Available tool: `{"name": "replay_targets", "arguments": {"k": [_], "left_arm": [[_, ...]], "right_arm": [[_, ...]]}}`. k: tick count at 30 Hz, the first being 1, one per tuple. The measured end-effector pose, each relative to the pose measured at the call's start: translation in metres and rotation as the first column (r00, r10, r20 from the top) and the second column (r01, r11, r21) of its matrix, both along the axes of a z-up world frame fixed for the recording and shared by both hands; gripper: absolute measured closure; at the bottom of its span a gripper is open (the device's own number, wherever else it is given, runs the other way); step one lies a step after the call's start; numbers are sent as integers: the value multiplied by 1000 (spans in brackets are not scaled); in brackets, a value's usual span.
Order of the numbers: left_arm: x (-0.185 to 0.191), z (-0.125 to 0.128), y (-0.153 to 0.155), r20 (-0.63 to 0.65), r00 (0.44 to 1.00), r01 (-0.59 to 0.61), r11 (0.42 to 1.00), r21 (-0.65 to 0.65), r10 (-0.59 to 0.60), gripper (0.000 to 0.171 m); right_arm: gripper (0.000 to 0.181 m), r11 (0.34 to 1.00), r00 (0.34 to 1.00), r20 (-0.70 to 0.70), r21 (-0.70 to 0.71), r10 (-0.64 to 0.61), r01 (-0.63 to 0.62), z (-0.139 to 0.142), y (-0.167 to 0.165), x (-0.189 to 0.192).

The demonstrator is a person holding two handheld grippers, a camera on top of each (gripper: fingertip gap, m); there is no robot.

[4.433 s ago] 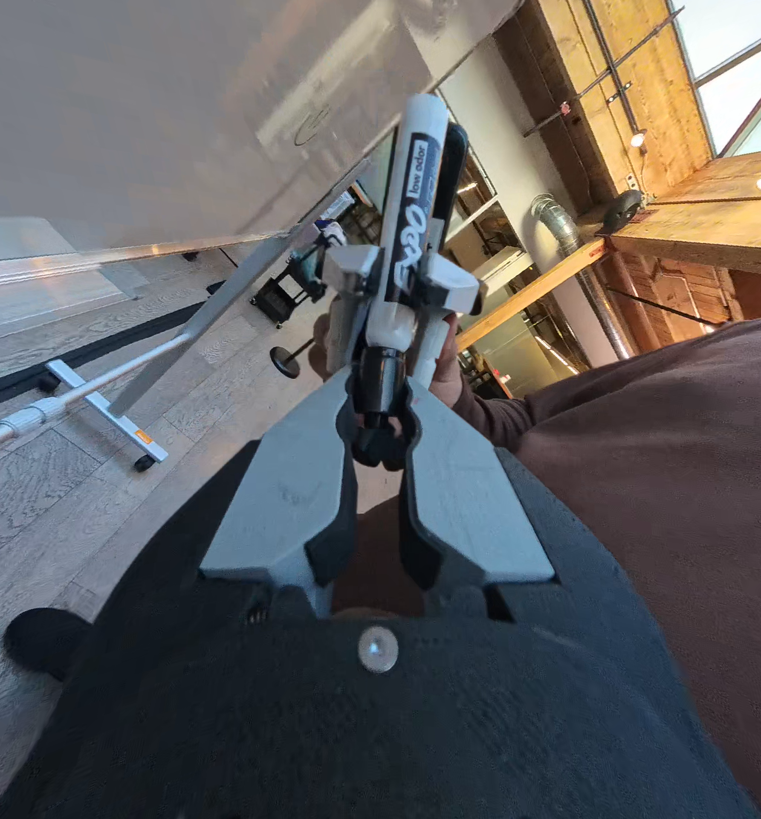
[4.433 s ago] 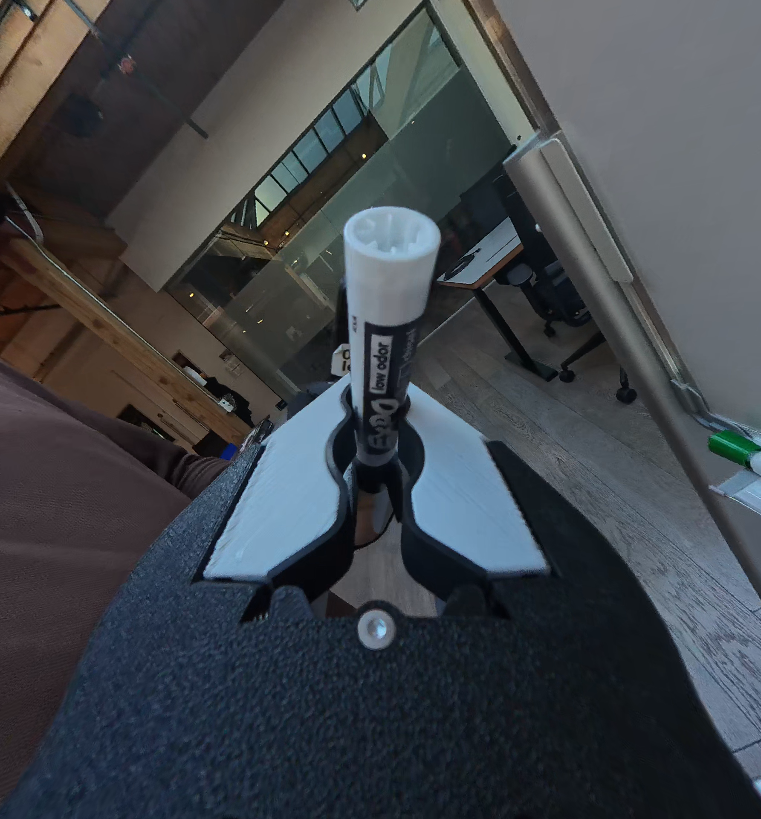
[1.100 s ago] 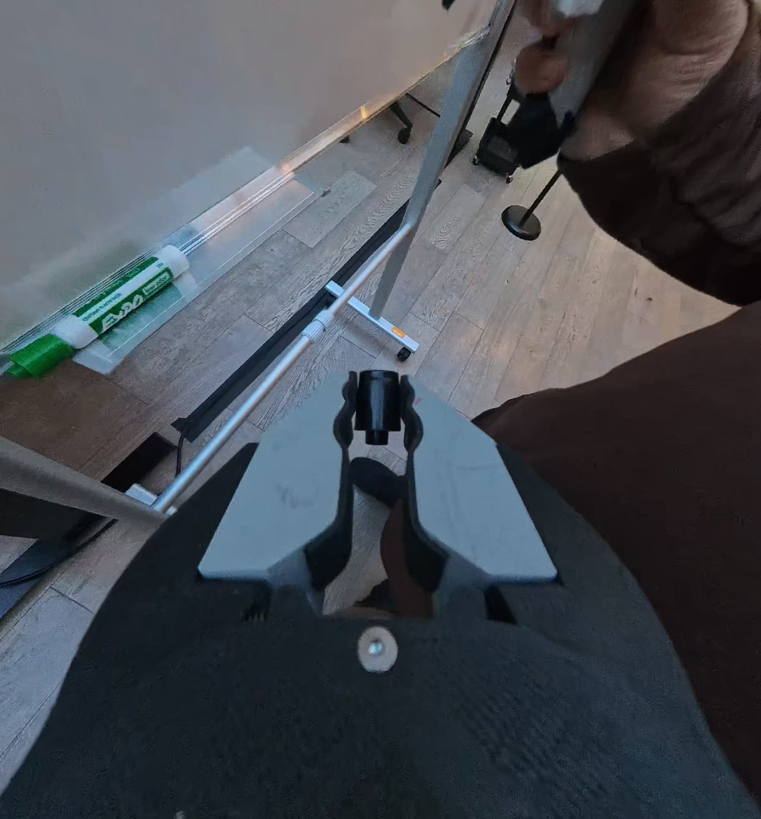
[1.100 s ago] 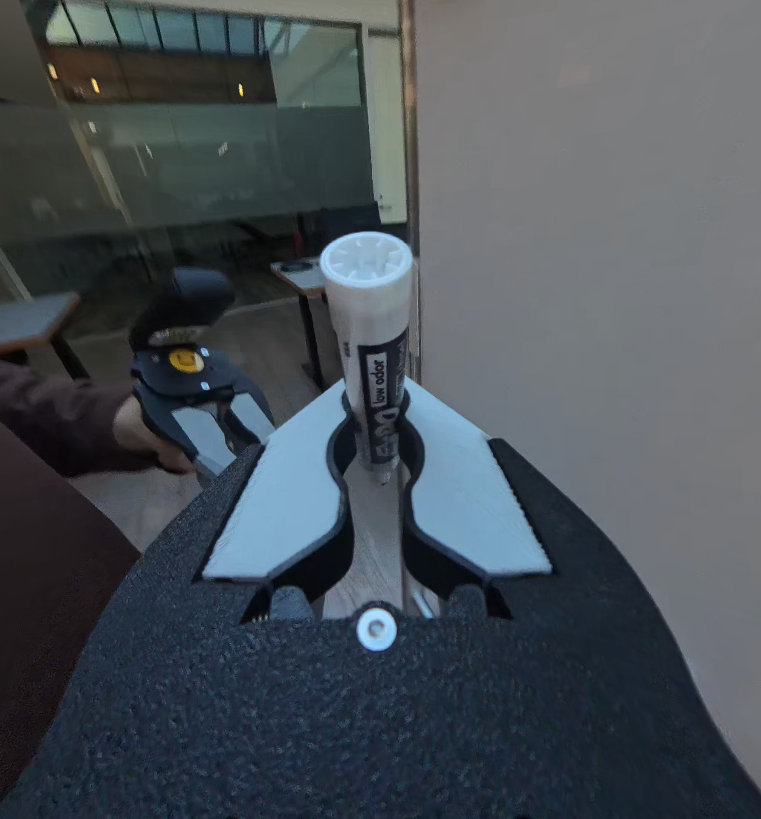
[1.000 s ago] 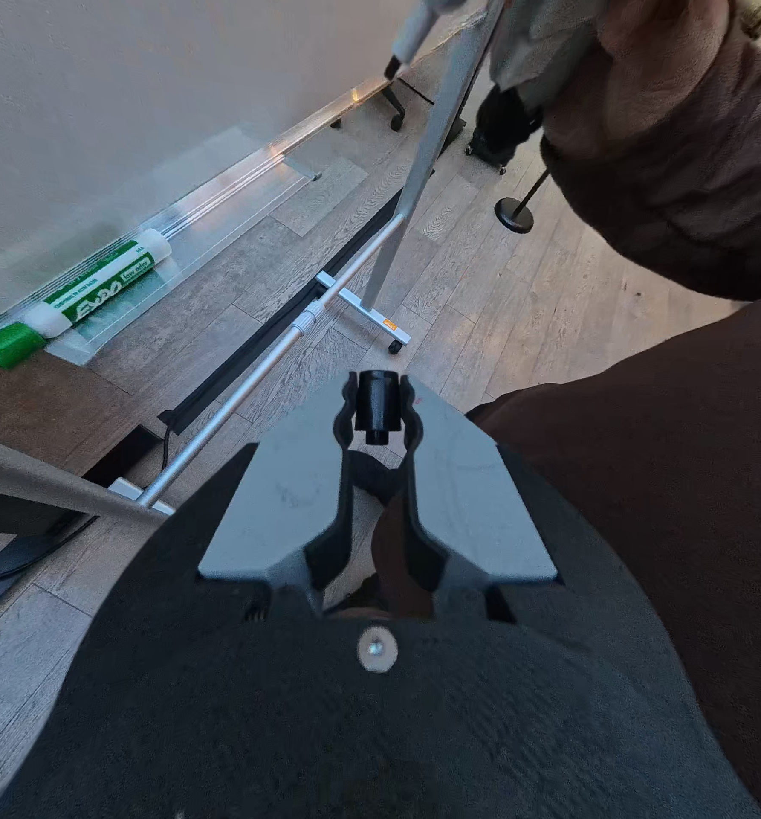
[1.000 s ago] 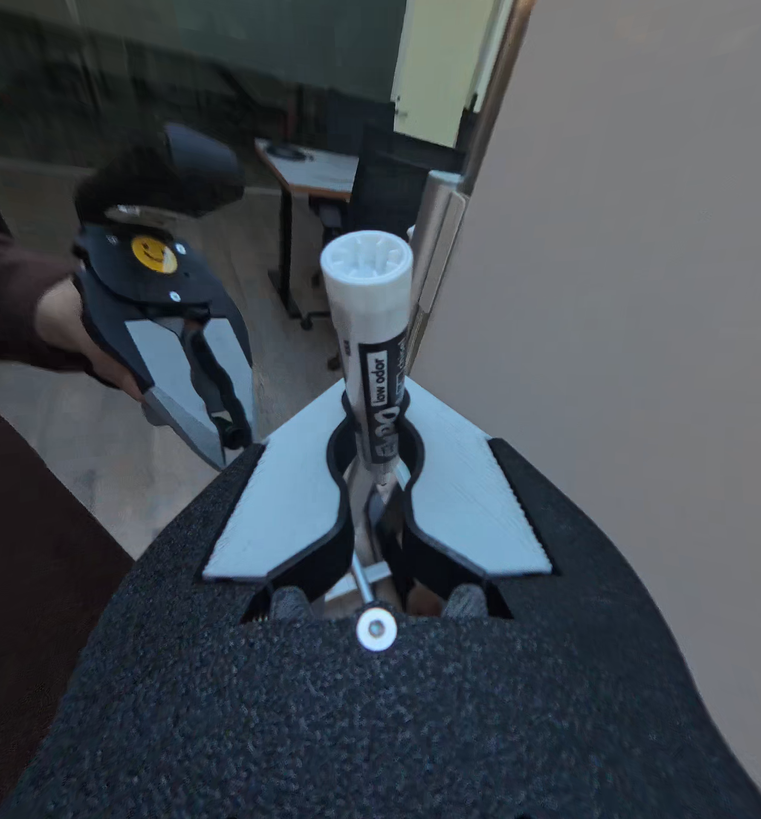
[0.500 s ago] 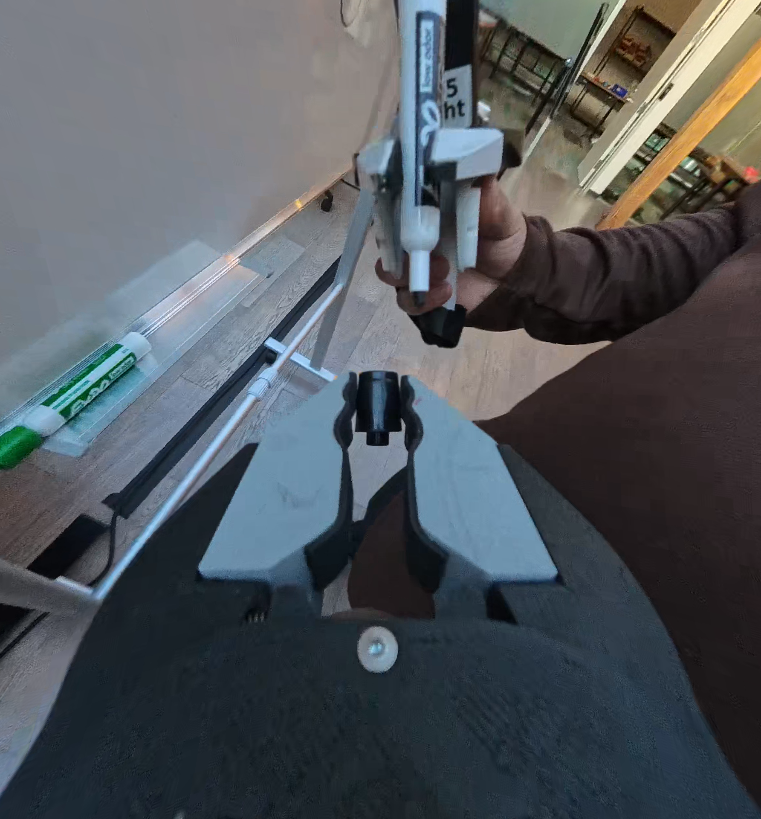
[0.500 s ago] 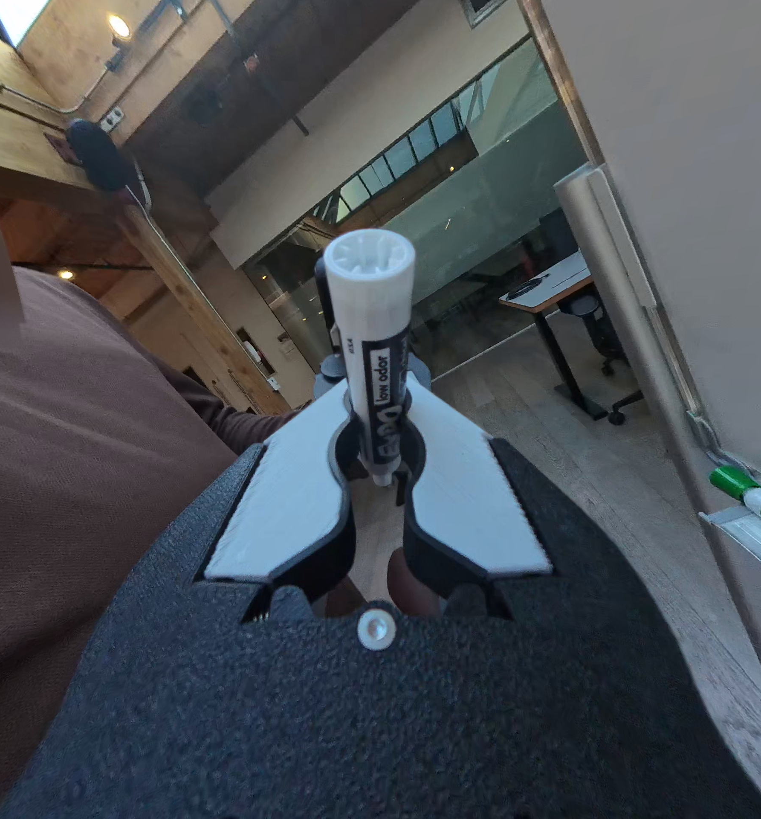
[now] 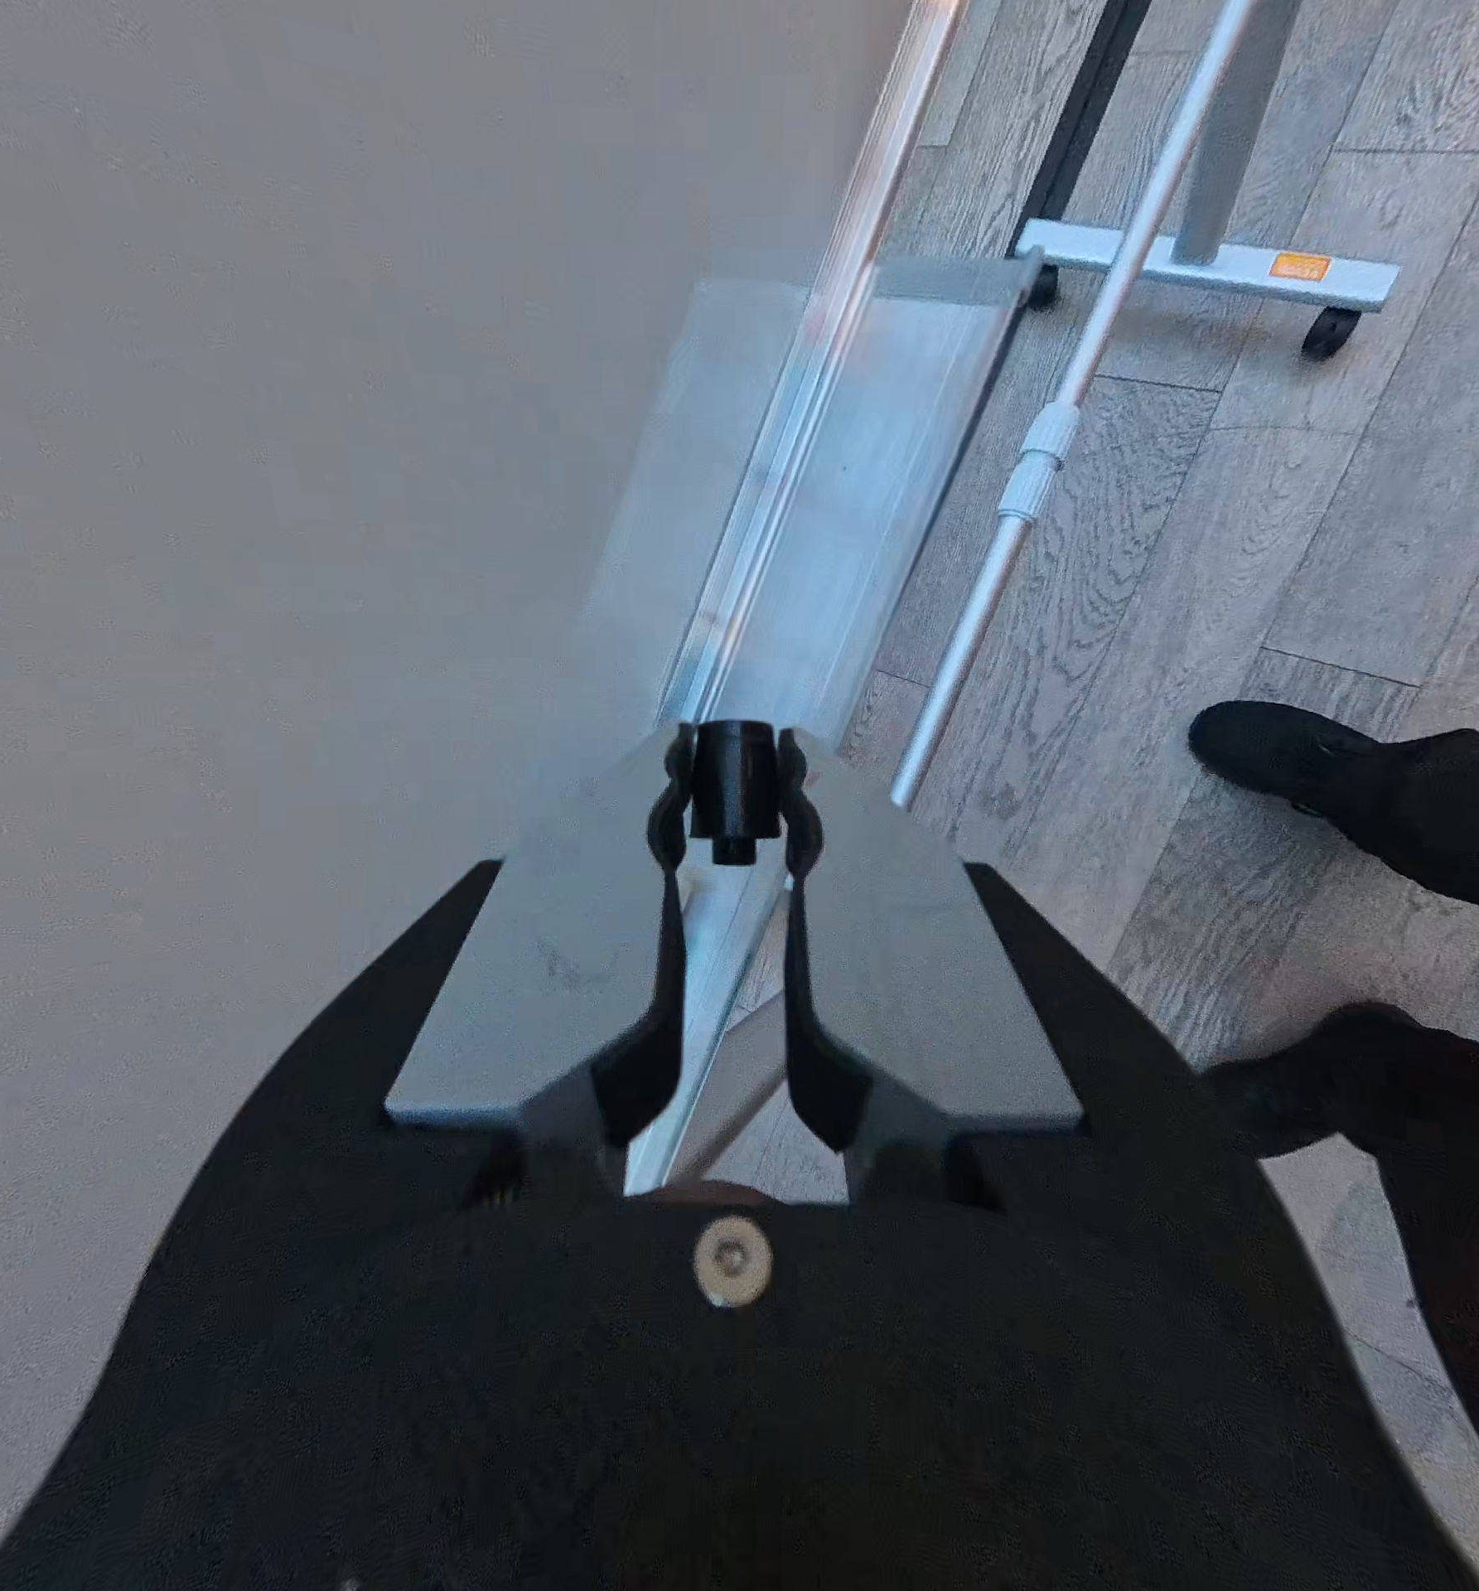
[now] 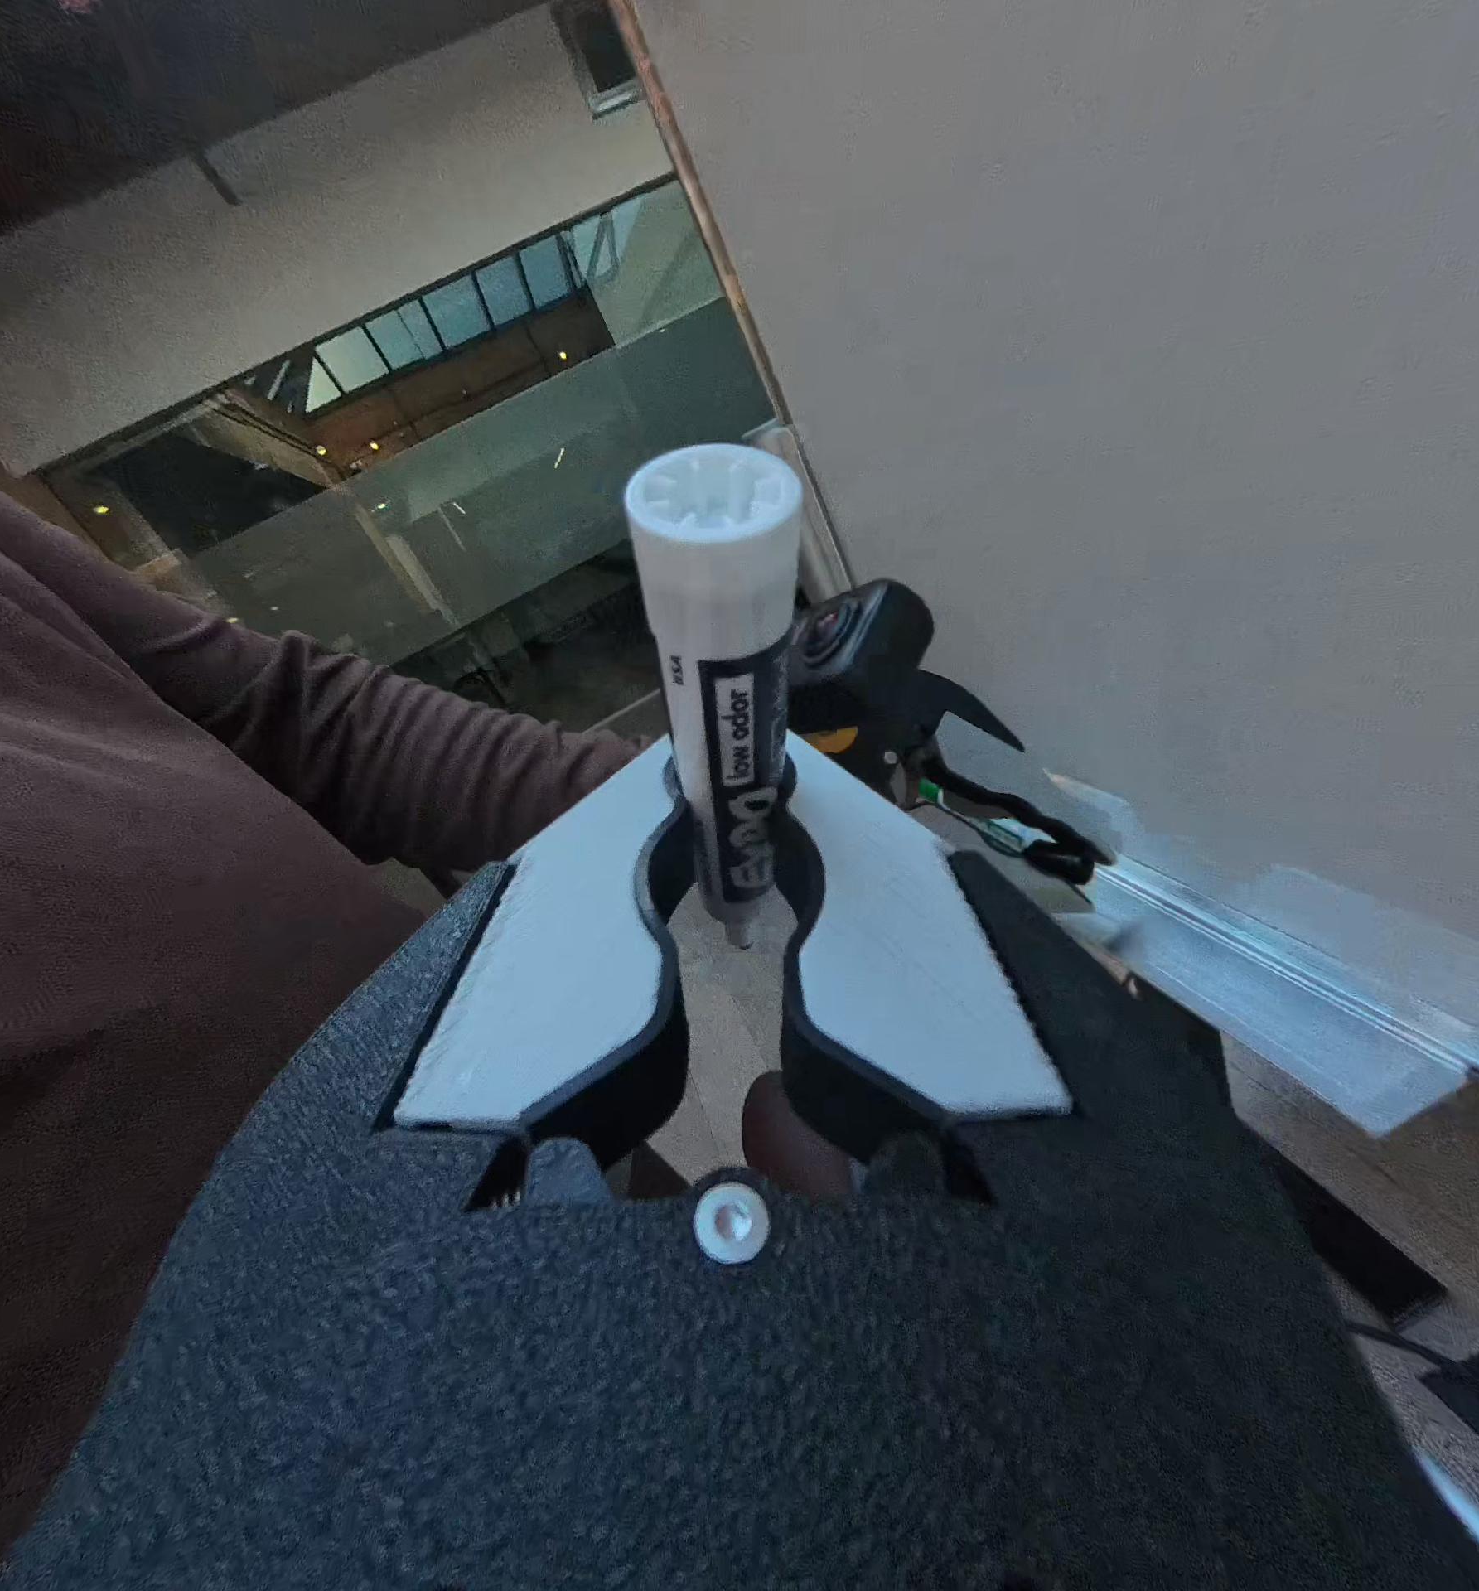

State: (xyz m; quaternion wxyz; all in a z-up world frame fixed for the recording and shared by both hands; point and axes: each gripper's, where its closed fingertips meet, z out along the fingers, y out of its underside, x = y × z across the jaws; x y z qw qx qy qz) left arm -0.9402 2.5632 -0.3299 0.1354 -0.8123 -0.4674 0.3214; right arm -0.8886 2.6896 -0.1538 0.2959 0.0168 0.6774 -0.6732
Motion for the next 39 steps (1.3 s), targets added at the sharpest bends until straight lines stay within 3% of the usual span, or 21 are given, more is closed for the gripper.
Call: {"name": "replay_targets", "arguments": {"k": [2, 8, 13, 19, 28, 31, 35, 39], "left_arm": [[-8, -13, -1, 18, 999, -32, 999, -15, 32, 156], [-19, -12, 3, -26, 992, -117, 990, 79, 120, 156], [-14, -13, 0, -36, 974, -213, 955, 209, 225, 154], [-6, -13, -3, -31, 967, -236, 933, 271, 253, 155], [19, 1, -7, -77, 968, -213, 944, 251, 239, 136], [43, 25, 20, -110, 980, -112, 912, 394, 168, 134], [64, 54, 91, -45, 998, 57, 773, 632, -38, 117], [62, 79, 120, -117, 989, 145, 745, 651, -90, 123]], "right_arm": [[171, 999, 999, 13, 14, -43, 43, -12, 14, -7], [171, 994, 995, 49, 64, -90, 87, -42, 36, -24], [171, 988, 991, 2, 84, -132, 131, -47, 27, -40], [171, 967, 981, -44, 169, -186, 191, -71, 10, -55], [171, 958, 988, -50, 242, -144, 152, -84, -7, -47], [171, 971, 992, 11, 205, -127, 122, -74, -13, -41], [171, 993, 980, 192, 119, -43, 20, -59, -25, -21], [172, 998, 958, 282, 20, 45, -53, -41, -35, 1]]}}
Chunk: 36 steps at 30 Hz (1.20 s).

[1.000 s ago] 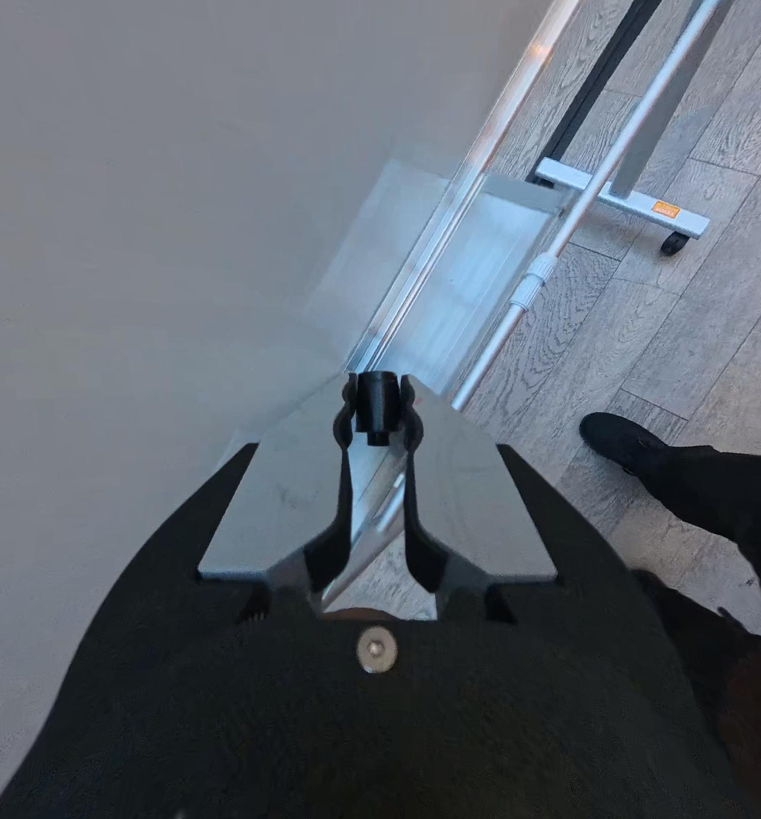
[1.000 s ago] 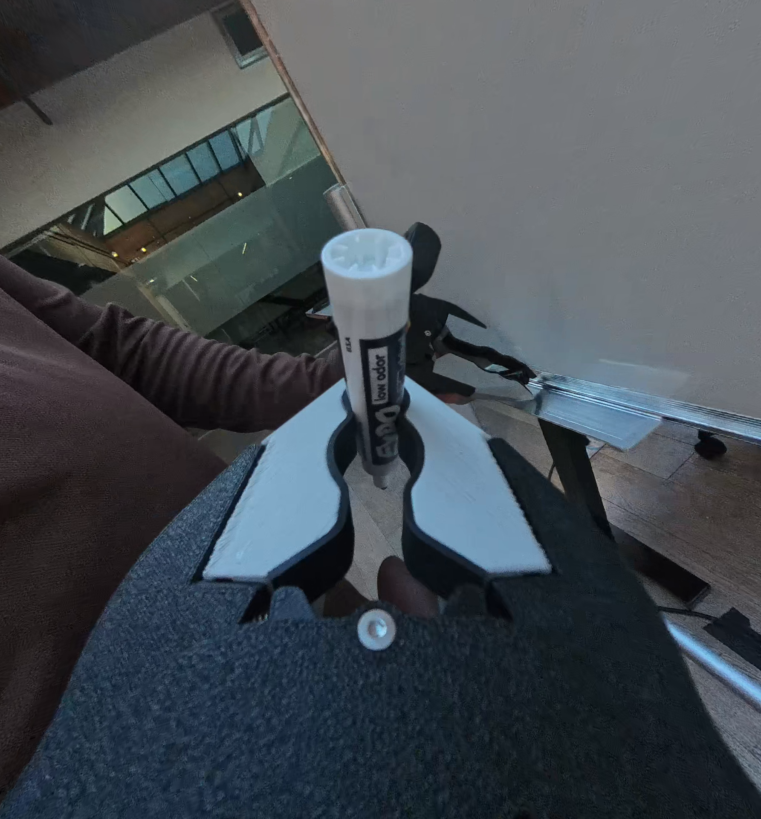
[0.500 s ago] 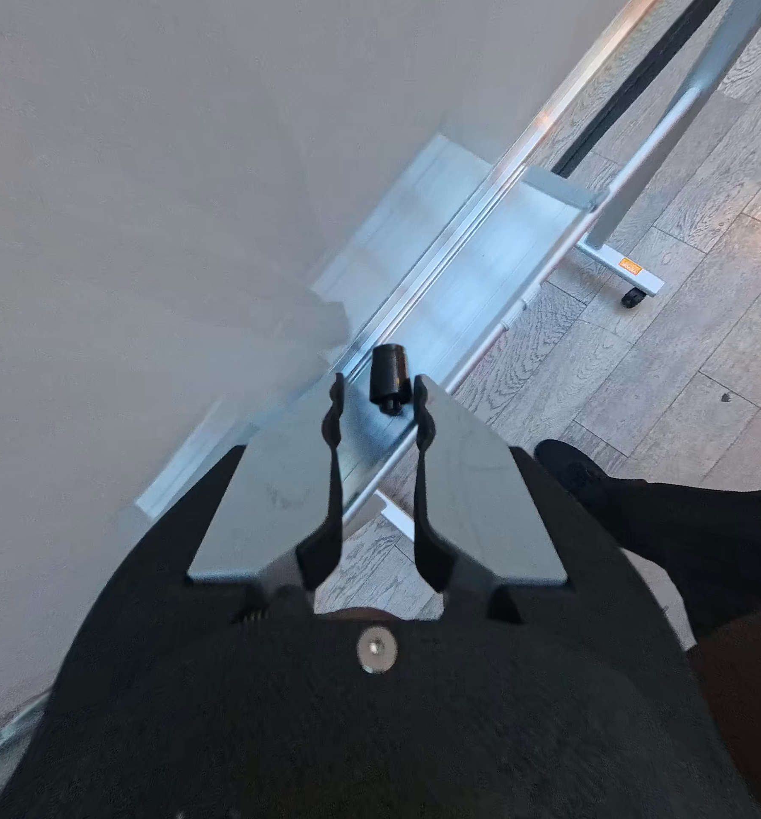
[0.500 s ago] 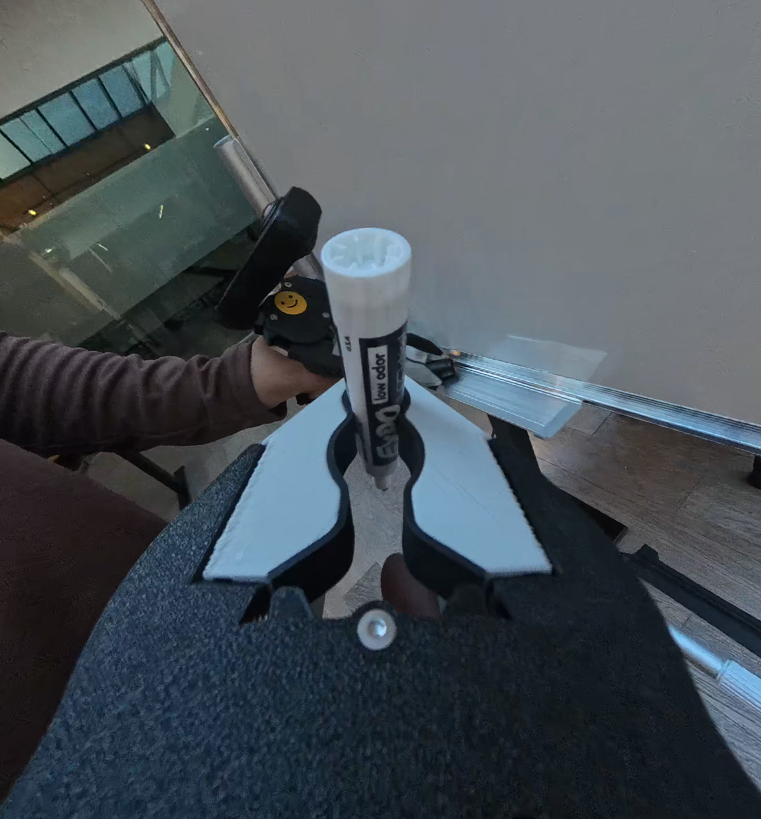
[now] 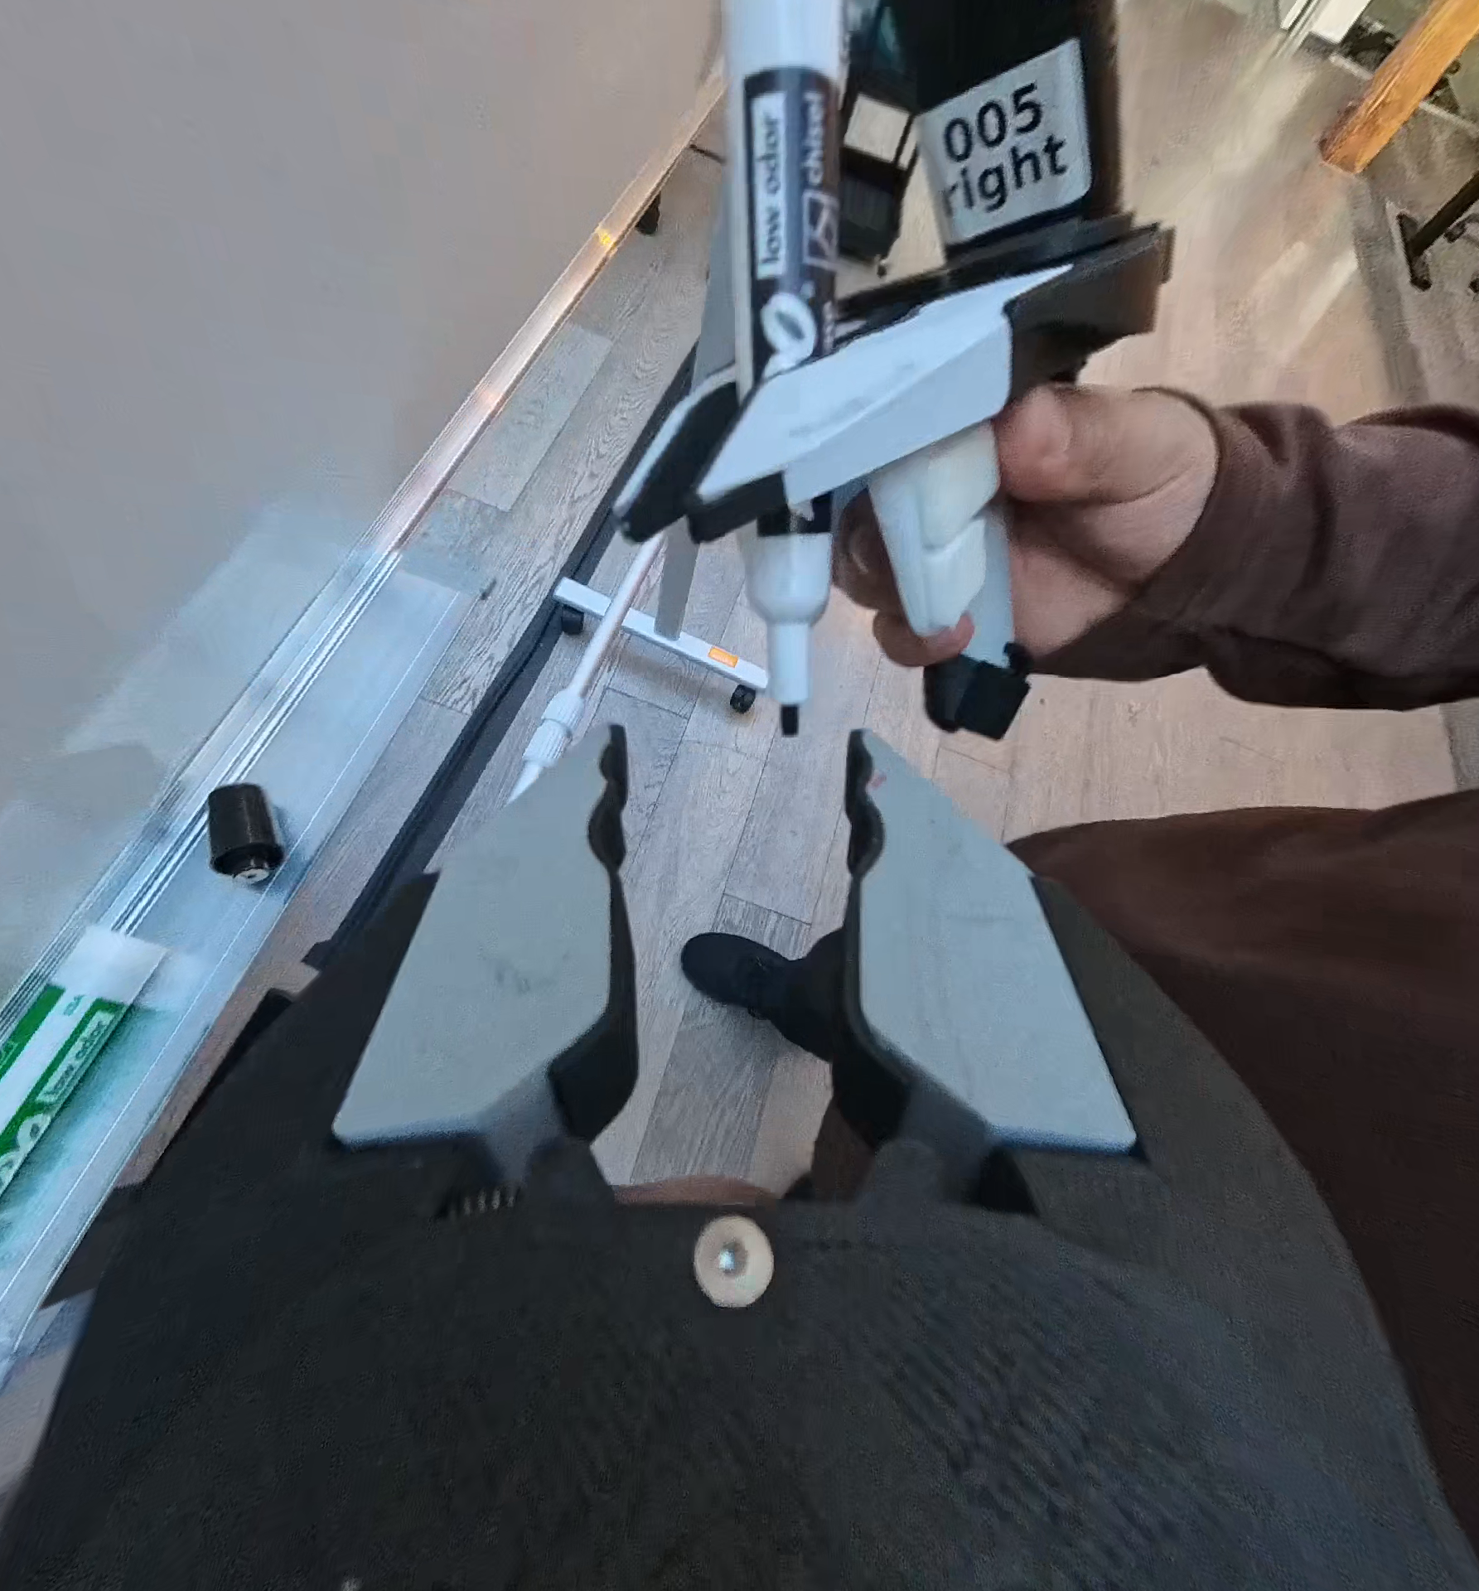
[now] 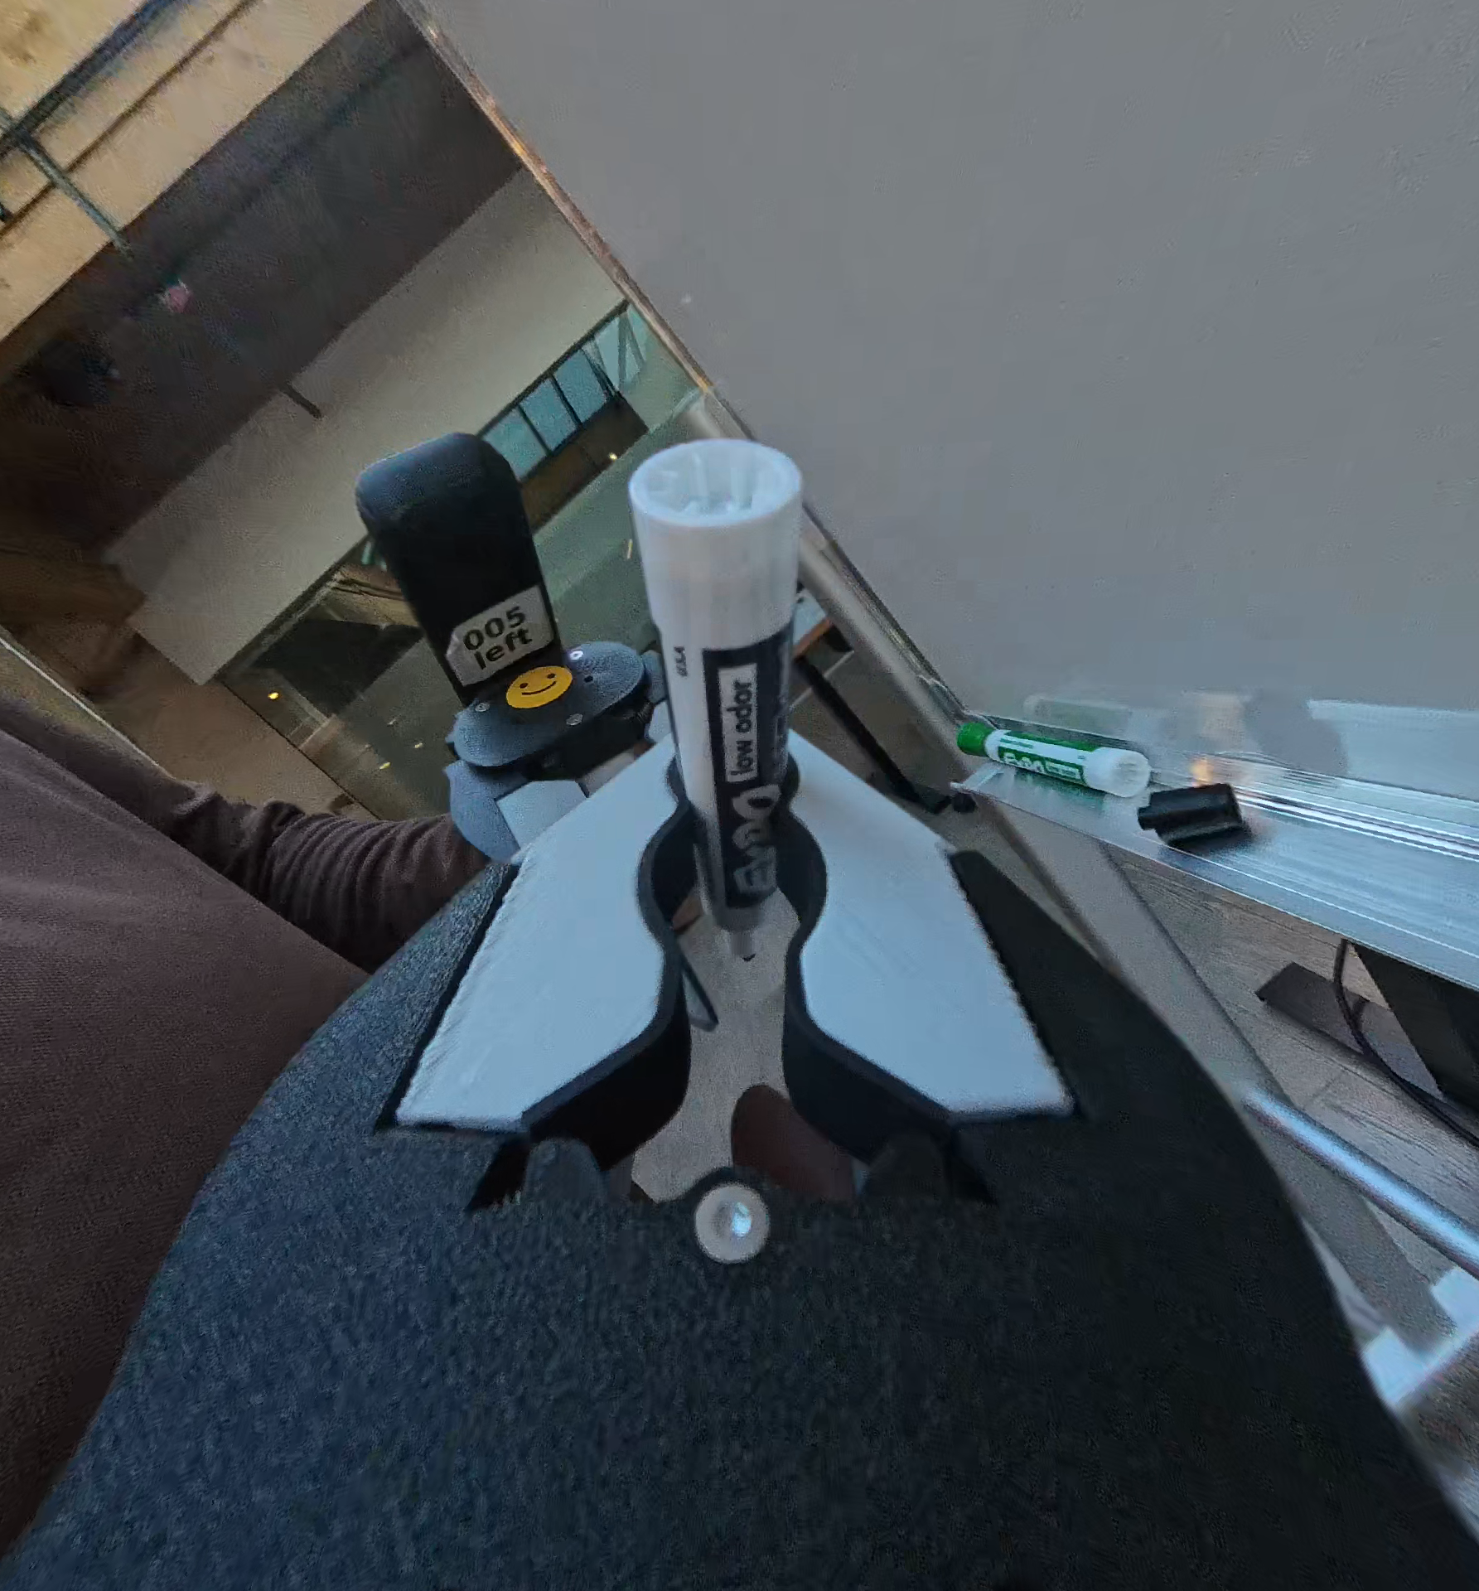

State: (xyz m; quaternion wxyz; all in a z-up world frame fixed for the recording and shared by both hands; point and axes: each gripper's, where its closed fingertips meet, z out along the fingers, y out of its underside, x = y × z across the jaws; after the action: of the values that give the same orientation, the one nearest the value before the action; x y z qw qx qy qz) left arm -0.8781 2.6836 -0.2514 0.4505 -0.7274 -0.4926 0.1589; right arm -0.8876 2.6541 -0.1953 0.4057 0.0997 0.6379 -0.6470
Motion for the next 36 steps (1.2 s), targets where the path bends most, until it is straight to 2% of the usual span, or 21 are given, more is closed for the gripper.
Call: {"name": "replay_targets", "arguments": {"k": [2, 5, 7, 9, 10, 12, 14, 16, 18, 19, 20, 21, 23, 27, 29, 32, 34, 36], "left_arm": [[2, 11, 13, -1, 1000, 27, 996, 89, -27, 130], [5, 19, 17, -14, 999, 30, 989, 146, -29, 160], [9, 17, 13, -12, 1000, 24, 991, 135, -22, 161], [11, 13, 3, -42, 999, -11, 1000, 26, 12, 165], [11, 9, -5, -75, 997, -37, 995, -90, 30, 165], [8, 5, -17, -162, 985, -99, 948, -301, 51, 166], [2, 9, -21, -238, 965, -183, 931, -314, 110, 166], [-4, 9, -12, -226, 953, -238, 961, -139, 204, 166], [-9, 7, 0, -154, 954, -251, 966, 66, 258, 165], [-11, 8, 8, -100, 959, -240, 947, 216, 266, 165], [-13, 10, 11, -49, 961, -237, 904, 356, 272, 166], [-15, 7, 11, -10, 961, -248, 872, 422, 277, 166], [-16, 10, 12, -31, 959, -235, 855, 463, 280, 165], [-16, 19, 12, -109, 951, -217, 874, 435, 290, 166], [-17, 16, 13, -107, 953, -216, 882, 418, 284, 166], [-16, 7, 13, -99, 964, -193, 907, 375, 246, 166], [-12, 7, 5, -159, 967, -161, 958, 239, 202, 166], [-5, 11, -1, -238, 969, -72, 997, -19, 65, 166]], "right_arm": [[172, 999, 1000, 6, -16, 31, -31, 3, -5, 11], [172, 997, 998, -1, -37, 68, -68, 8, -7, 23], [172, 996, 996, -40, 12, 84, -83, 3, -8, 27], [169, 994, 993, -91, 82, 74, -66, -6, -9, 26], [166, 992, 991, -119, 119, 56, -41, -11, -10, 24], [164, 988, 992, -128, 157, 6, 15, -13, -13, 18], [166, 986, 994, -52, 131, -94, 100, -2, -17, 6], [170, 978, 983, 35, 114, -178, 173, 6, -20, -6], [171, 967, 972, 59, 127, -230, 221, 5, -24, -14], [171, 964, 968, 72, 135, -240, 229, 5, -25, -17], [170, 960, 966, 89, 165, -245, 228, 2, -27, -20], [167, 955, 966, 97, 204, -240, 217, -2, -28, -21], [170, 954, 970, 82, 214, -230, 208, -1, -28, -21], [164, 953, 969, 41, 197, -242, 230, 7, -24, -23], [171, 954, 974, 10, 206, -226, 219, 5, -24, -20], [171, 952, 983, -61, 242, -175, 185, -4, -21, -16], [170, 963, 987, -105, 228, -123, 144, -2, -16, -12], [169, 979, 984, -173, 193, -34, 68, 5, -9, 1]]}}
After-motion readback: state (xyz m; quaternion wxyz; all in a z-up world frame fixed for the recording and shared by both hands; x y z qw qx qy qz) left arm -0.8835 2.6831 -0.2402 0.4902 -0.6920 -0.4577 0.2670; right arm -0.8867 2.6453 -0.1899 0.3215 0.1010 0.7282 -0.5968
